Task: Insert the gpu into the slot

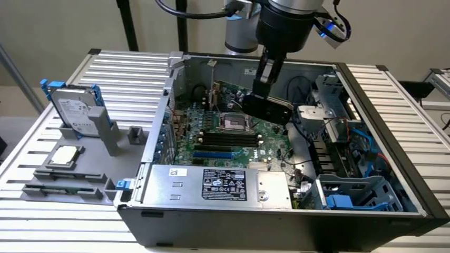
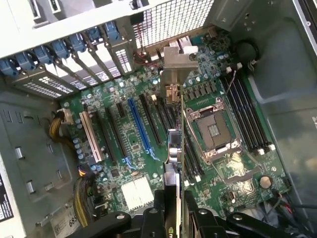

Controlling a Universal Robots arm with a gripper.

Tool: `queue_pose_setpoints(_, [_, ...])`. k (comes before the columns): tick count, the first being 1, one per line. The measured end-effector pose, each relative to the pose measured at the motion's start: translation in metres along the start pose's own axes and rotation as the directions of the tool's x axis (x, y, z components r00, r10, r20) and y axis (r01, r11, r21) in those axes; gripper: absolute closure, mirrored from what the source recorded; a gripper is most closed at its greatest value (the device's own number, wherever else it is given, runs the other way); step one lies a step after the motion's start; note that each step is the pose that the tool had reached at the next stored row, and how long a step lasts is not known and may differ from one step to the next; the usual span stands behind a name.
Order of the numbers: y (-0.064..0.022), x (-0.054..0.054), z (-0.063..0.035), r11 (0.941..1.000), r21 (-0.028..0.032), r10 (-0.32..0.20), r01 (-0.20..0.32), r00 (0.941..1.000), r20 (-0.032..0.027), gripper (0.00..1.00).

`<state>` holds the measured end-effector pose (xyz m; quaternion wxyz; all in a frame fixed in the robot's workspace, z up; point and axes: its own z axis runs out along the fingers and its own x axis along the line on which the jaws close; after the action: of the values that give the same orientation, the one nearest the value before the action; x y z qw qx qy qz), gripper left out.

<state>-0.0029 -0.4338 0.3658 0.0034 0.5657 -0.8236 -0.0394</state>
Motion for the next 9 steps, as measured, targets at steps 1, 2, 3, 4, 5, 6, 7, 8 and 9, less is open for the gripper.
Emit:
queue_pose_setpoints(1, [-0.0001, 0.0, 0.0008, 0.9998, -0.001, -0.018, 0.018, 0.9998, 0.0007, 0.74])
queue_pose_setpoints(2, [-0.0001, 0.0, 0.0017, 0.9994, -0.0019, -0.036, 0.036, 0.9994, 0.0007, 0.74])
queue_pose_setpoints(3, [-0.0002, 0.0001, 0.0027, 0.9985, -0.0028, -0.055, 0.055, 0.9985, 0.0005, 0.74])
queue_pose_setpoints(4, [-0.0002, 0.0001, 0.0036, 0.9973, -0.0035, -0.073, 0.073, 0.9973, 0.0002, 0.74])
queue_pose_setpoints(5, [-0.0003, 0.0002, 0.0046, 0.9958, -0.0043, -0.091, 0.091, 0.9959, 0.0001, 0.74])
queue_pose_setpoints(6, [-0.0004, 0.0002, 0.0056, 0.9941, -0.0051, -0.109, 0.109, 0.9941, -0.0001, 0.74])
queue_pose_setpoints(7, [-0.0004, 0.0002, 0.0066, 0.9919, -0.0059, -0.127, 0.127, 0.9919, -0.0004, 0.74])
queue_pose_setpoints(8, [-0.0005, 0.0003, 0.0076, 0.9894, -0.0064, -0.145, 0.145, 0.9894, -0.0013, 0.74])
queue_pose_setpoints(9, [-0.0006, 0.0003, 0.0087, 0.9866, -0.0071, -0.163, 0.163, 0.9866, -0.0025, 0.74])
